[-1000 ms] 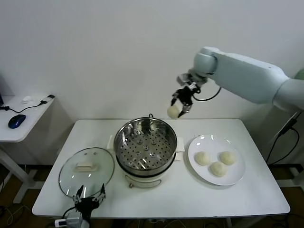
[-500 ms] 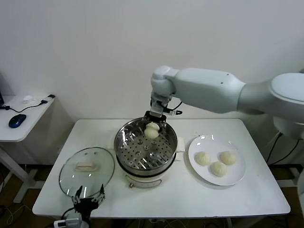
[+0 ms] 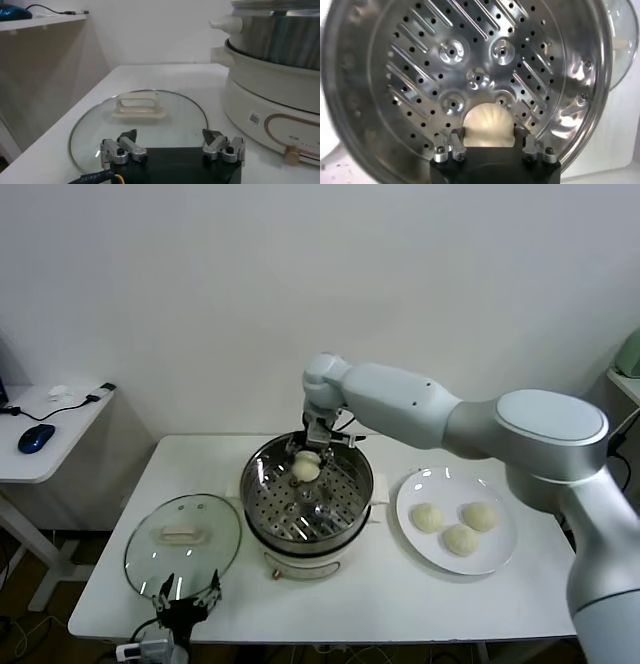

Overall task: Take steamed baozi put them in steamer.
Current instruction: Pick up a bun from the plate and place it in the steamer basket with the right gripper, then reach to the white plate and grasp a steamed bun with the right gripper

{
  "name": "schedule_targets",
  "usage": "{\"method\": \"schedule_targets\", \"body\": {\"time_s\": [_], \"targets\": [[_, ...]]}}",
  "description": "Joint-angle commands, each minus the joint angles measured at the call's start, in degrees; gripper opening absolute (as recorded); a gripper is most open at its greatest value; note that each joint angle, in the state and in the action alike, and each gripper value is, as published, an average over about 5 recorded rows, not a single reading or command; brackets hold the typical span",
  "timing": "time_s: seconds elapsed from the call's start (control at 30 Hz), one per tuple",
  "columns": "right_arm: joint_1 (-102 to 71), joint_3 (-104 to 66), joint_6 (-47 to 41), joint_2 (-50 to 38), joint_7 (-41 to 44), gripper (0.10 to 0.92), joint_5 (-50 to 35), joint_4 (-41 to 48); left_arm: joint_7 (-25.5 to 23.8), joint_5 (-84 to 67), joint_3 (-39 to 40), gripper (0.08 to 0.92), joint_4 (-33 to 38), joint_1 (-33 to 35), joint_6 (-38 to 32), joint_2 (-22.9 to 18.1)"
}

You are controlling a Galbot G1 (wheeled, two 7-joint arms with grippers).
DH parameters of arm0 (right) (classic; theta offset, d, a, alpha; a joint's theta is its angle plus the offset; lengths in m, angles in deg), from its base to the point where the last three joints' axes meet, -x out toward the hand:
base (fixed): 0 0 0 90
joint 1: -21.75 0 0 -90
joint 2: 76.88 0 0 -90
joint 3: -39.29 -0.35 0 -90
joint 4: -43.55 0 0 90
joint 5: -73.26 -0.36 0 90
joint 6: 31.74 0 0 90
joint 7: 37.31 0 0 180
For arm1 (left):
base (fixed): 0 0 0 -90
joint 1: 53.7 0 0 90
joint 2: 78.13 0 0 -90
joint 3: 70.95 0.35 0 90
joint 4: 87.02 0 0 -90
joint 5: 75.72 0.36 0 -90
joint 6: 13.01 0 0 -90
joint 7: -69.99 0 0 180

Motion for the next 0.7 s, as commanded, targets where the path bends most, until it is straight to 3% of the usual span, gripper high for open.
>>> {"method": "schedule_targets", "body": {"time_s": [0.03, 0.17, 0.3, 0.47, 0.7], "targets": [[-2.44, -2.11, 2.40, 2.05, -1.62, 0.804, 1.72, 4.90, -0.01, 0.00, 0.02, 0.823, -0.22, -0.06, 0.03, 0.11], [2.47, -0.68, 2.18, -0.26, 1.79, 0.822, -6.48, 1.24, 0.04, -0.04, -0.03, 0.823, -0.24, -0.13, 0.09, 0.09], [12.41, 4.30, -0.94, -5.83, 7.05, 0.823, -22.07, -4.72, 0.09, 0.09, -0.07, 0.823, -0.11, -0.01, 0.16, 0.04], [27.04, 18.70, -18.15, -20.26, 9.36, 0.823, -49.42, -15.08, 0.10, 0.40, 0.19, 0.823, 0.14, 0.27, 0.15, -0.04], [31.89, 34.43, -42.57, -42.13, 3.71, 0.823, -50.48, -28.44, 0.08, 0.59, 0.33, 0.823, 0.42, 0.20, 0.14, 0.20]]}}
